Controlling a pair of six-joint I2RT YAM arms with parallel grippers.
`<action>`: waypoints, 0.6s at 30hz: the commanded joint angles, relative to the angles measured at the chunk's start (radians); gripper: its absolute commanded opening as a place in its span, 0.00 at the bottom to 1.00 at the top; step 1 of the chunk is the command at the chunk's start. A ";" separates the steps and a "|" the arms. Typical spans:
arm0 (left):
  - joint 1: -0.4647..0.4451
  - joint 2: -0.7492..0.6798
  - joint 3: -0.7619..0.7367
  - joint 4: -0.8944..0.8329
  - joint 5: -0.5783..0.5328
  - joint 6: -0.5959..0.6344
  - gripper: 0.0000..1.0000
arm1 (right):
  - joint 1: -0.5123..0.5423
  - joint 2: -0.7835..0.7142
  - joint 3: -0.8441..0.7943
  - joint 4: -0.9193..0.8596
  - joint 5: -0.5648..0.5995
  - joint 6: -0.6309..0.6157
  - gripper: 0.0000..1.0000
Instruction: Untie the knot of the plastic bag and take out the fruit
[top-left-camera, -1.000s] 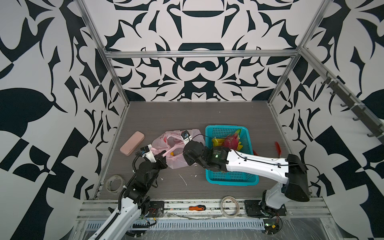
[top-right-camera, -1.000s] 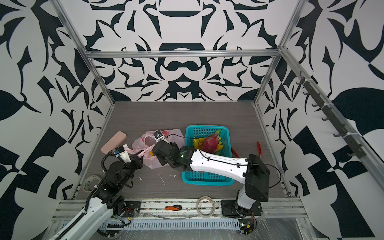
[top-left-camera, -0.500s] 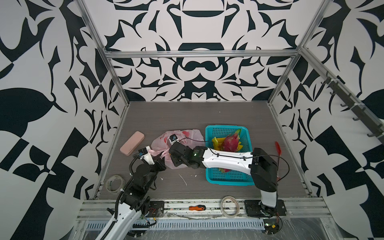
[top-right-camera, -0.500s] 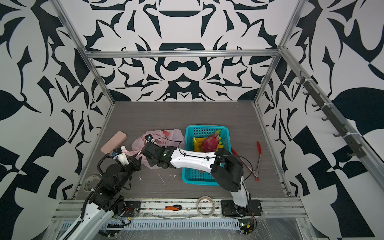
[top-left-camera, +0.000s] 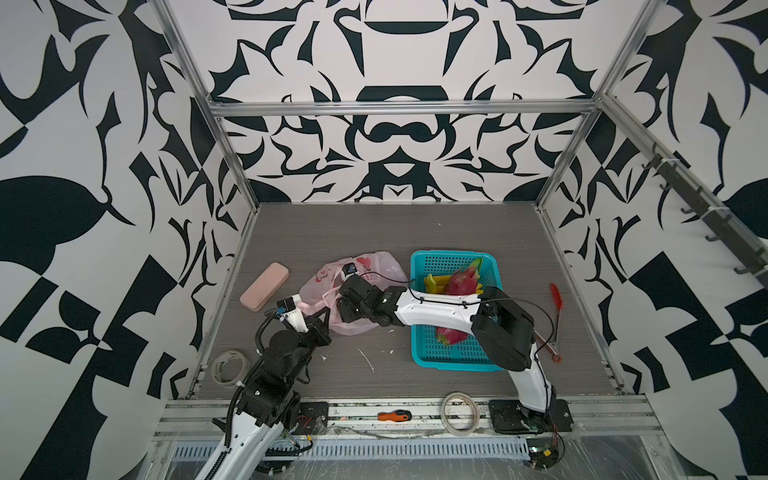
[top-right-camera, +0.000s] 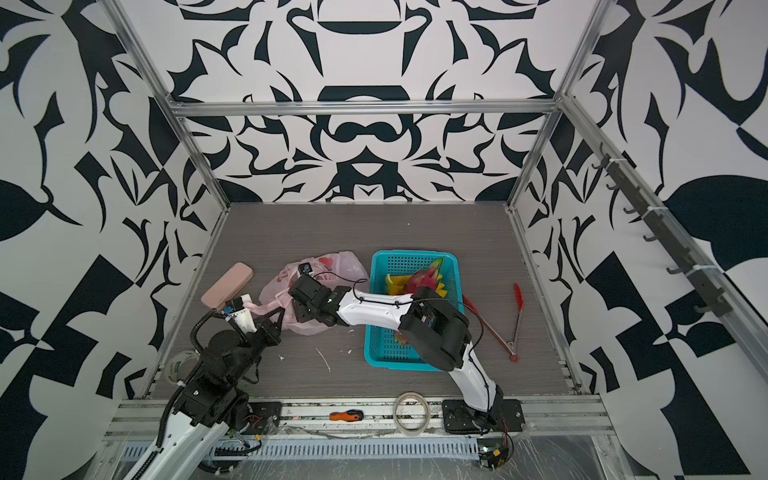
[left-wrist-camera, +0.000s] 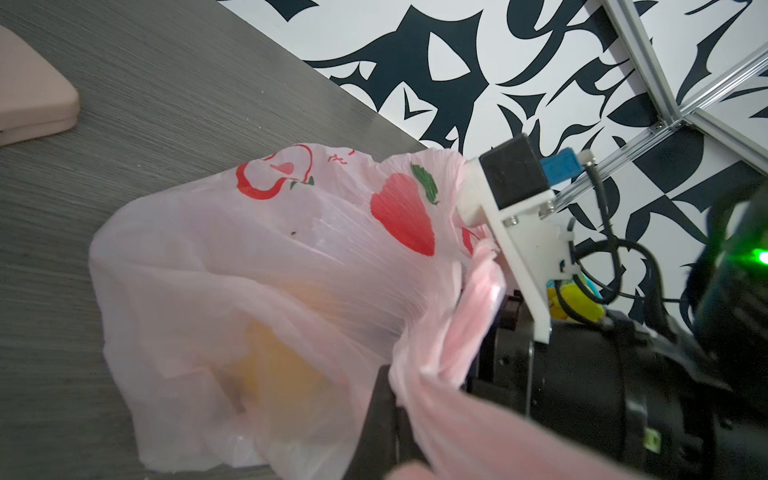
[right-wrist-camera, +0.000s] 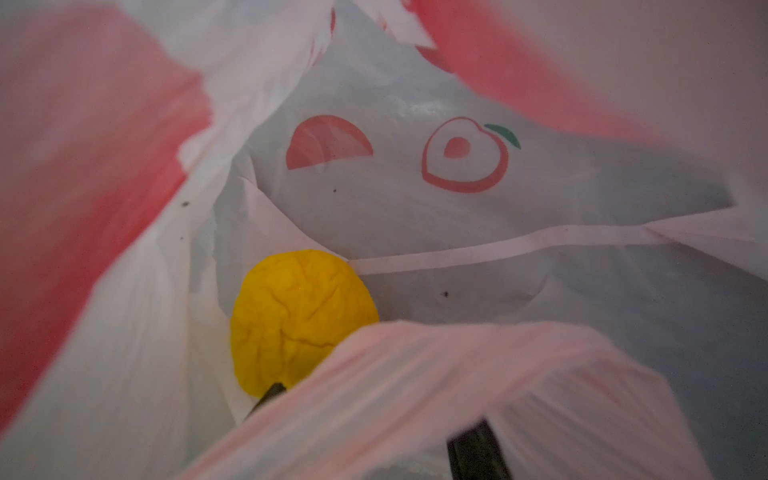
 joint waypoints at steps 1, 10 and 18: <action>-0.003 0.001 0.041 0.014 0.018 0.018 0.00 | -0.009 -0.021 0.020 0.065 -0.070 0.021 0.70; -0.003 0.055 0.049 0.073 0.044 0.030 0.00 | -0.024 -0.003 0.035 0.073 -0.153 0.021 0.83; -0.003 0.072 0.064 0.071 0.045 0.032 0.00 | -0.032 0.005 0.038 0.090 -0.196 0.026 0.84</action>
